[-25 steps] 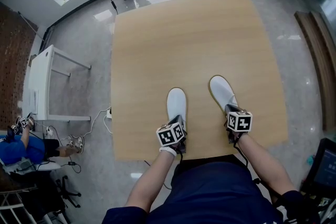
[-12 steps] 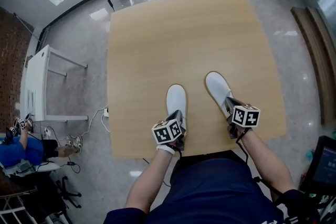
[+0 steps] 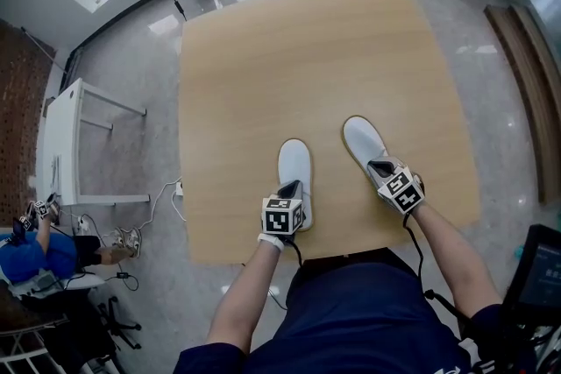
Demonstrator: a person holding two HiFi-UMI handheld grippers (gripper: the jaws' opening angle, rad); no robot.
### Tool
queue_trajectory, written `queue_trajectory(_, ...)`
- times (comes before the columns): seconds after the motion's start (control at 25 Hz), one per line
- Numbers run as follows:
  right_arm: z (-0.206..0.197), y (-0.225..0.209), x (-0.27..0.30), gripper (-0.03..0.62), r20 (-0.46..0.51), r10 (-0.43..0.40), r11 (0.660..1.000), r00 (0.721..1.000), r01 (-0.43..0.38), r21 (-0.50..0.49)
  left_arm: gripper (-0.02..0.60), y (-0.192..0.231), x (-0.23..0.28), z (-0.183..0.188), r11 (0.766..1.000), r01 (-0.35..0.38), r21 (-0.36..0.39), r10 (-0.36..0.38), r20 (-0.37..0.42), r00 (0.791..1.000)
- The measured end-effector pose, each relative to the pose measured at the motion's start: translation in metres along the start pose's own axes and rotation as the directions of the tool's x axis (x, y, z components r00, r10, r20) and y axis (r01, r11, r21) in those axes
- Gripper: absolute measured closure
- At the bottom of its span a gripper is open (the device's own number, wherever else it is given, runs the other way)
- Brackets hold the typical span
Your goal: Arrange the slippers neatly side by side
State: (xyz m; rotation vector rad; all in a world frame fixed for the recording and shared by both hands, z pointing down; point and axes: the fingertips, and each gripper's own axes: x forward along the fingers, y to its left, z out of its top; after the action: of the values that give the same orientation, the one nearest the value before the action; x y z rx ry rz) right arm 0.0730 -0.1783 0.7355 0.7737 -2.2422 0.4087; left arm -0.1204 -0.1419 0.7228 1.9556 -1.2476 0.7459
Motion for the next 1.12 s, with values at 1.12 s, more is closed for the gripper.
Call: queue_trajectory(1.12, 0.013, 0.048, 0.028, 0.585, -0.013, -0.068, 0.869, 0.998, 0.065, 0.491, 0.578, -0.037, 0.029, 0.021, 0.975, -0.002, -0.221, 0.007, 0.020, 1.000)
